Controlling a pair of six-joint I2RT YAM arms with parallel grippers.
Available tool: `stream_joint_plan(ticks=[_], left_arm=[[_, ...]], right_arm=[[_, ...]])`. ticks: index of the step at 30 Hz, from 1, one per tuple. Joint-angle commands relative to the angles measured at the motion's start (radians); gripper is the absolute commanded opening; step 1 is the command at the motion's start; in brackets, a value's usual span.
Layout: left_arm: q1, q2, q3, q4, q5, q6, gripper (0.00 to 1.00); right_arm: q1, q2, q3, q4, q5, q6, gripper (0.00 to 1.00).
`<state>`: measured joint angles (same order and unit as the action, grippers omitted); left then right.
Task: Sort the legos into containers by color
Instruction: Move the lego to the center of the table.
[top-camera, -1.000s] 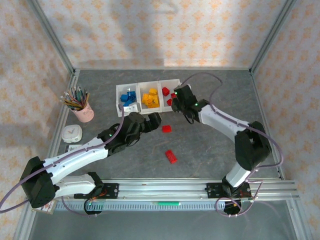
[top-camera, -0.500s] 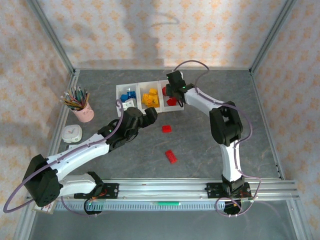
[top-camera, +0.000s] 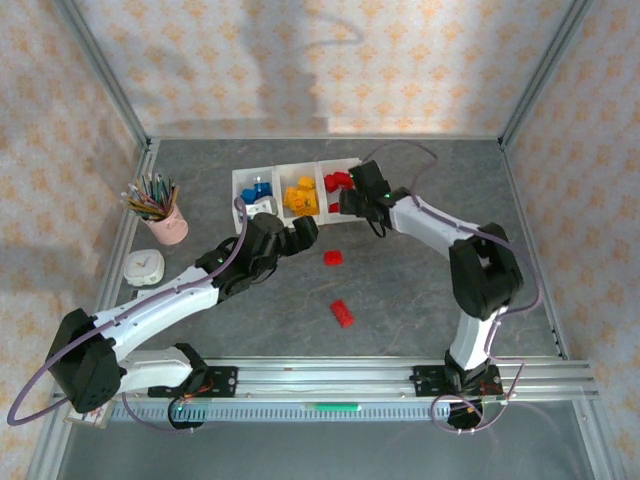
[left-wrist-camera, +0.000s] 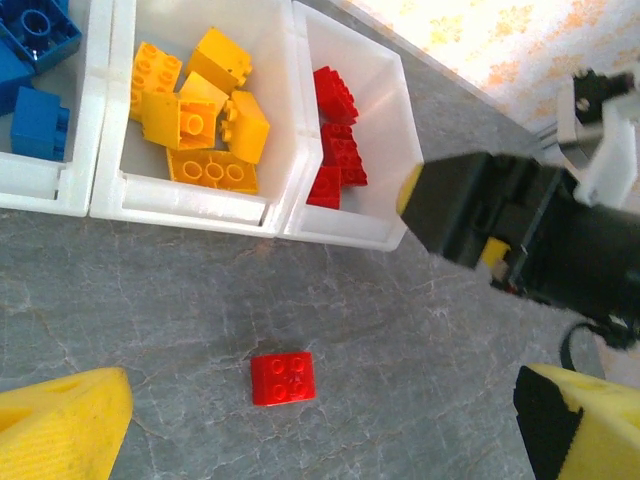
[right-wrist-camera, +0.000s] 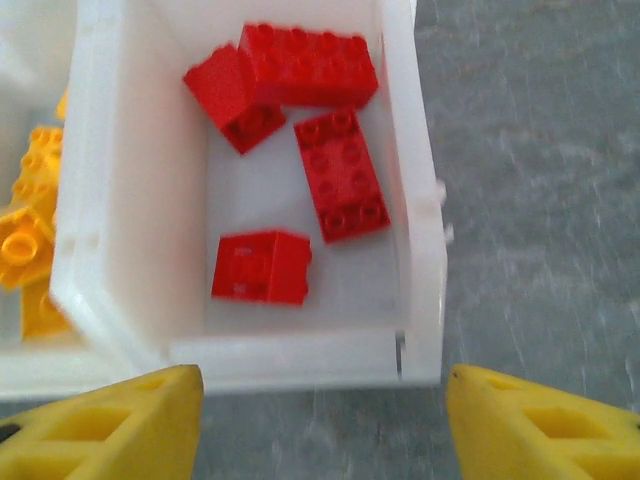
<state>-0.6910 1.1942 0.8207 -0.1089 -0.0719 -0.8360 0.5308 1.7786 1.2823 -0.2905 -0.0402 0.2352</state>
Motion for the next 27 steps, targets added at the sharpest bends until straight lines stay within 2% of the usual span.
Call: stream_joint_plan(ticks=[1, 6, 13, 27], left_arm=[[0.007, -0.048, -0.042, -0.027, 0.028, 0.014, 0.99], [0.007, -0.092, -0.105, -0.058, 0.020, -0.008, 0.99], [0.007, -0.147, -0.182, -0.061, 0.005, -0.043, 0.99], [0.007, -0.165, -0.196, -0.089, -0.026, -0.054, 0.99]], right_arm=[[0.027, -0.081, -0.093, 0.017, -0.016, 0.030, 0.67], [0.080, -0.137, -0.210, 0.033, -0.025, 0.047, 0.73], [0.155, -0.122, -0.315, 0.088, -0.024, 0.097, 0.79], [0.242, -0.006, -0.277, 0.131, 0.002, 0.118, 0.85]])
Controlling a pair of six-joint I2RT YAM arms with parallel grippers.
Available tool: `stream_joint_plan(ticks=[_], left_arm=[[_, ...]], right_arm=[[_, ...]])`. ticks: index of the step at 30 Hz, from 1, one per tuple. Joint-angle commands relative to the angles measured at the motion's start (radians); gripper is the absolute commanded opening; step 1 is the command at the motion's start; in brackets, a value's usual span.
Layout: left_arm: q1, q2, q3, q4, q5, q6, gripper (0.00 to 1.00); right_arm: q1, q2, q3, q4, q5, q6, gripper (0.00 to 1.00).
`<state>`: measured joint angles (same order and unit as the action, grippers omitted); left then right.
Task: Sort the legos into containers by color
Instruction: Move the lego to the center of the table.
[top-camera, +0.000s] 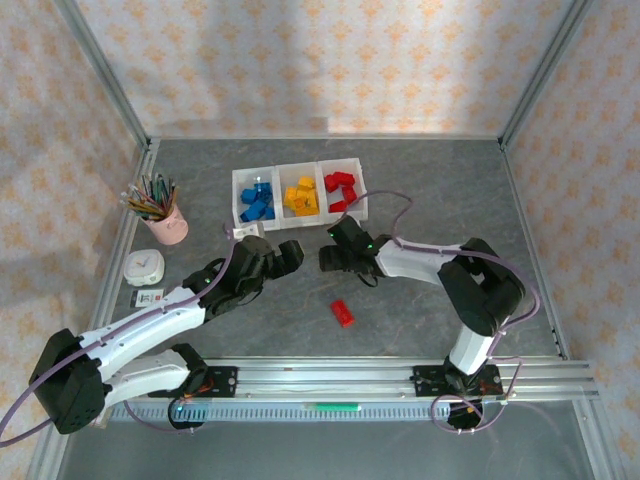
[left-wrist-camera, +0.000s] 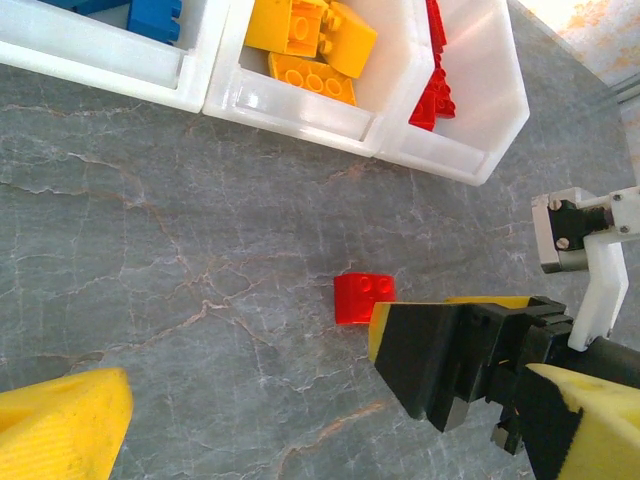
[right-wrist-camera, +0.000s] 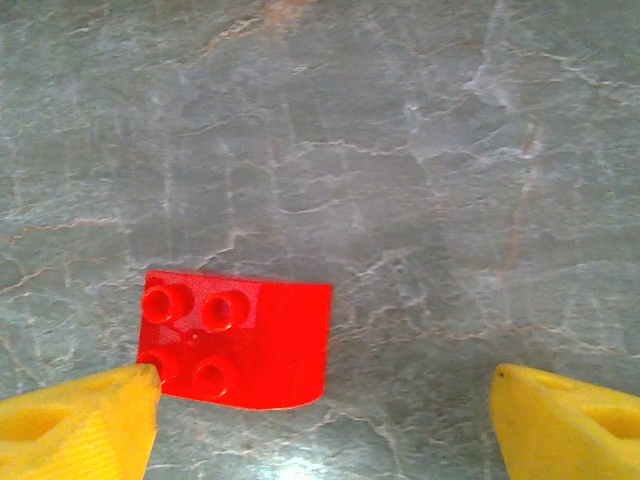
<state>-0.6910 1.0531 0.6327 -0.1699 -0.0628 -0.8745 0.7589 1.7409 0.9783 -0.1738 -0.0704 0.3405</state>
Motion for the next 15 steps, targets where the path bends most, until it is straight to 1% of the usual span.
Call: stream_joint_plan(ticks=[1, 5, 7, 11, 15], left_arm=[[0.007, -0.025, -0.008, -0.028, -0.037, -0.016, 0.99], [0.007, -0.028, -0.012, -0.026, -0.034, -0.021, 0.99], [0.007, -0.028, -0.012, -0.026, -0.032, -0.020, 0.99], [0.007, -0.031, -0.011, -0.026, -0.037, -0.018, 0.99], [0.007, -0.028, -0.010, -0.019, -0.035, -0.015, 0.99]], right_arm=[[0.015, 0.045, 0.034, 0.014, 0.036, 0.013, 0.84], [0.017, 0.084, 0.059, 0.020, 0.036, 0.012, 0.79], [0.021, 0.091, 0.070, 0.023, 0.022, 0.013, 0.79], [0.042, 0.104, 0.092, 0.021, 0.040, 0.007, 0.76], [0.044, 0.121, 0.114, 0.022, 0.003, 0.004, 0.76]])
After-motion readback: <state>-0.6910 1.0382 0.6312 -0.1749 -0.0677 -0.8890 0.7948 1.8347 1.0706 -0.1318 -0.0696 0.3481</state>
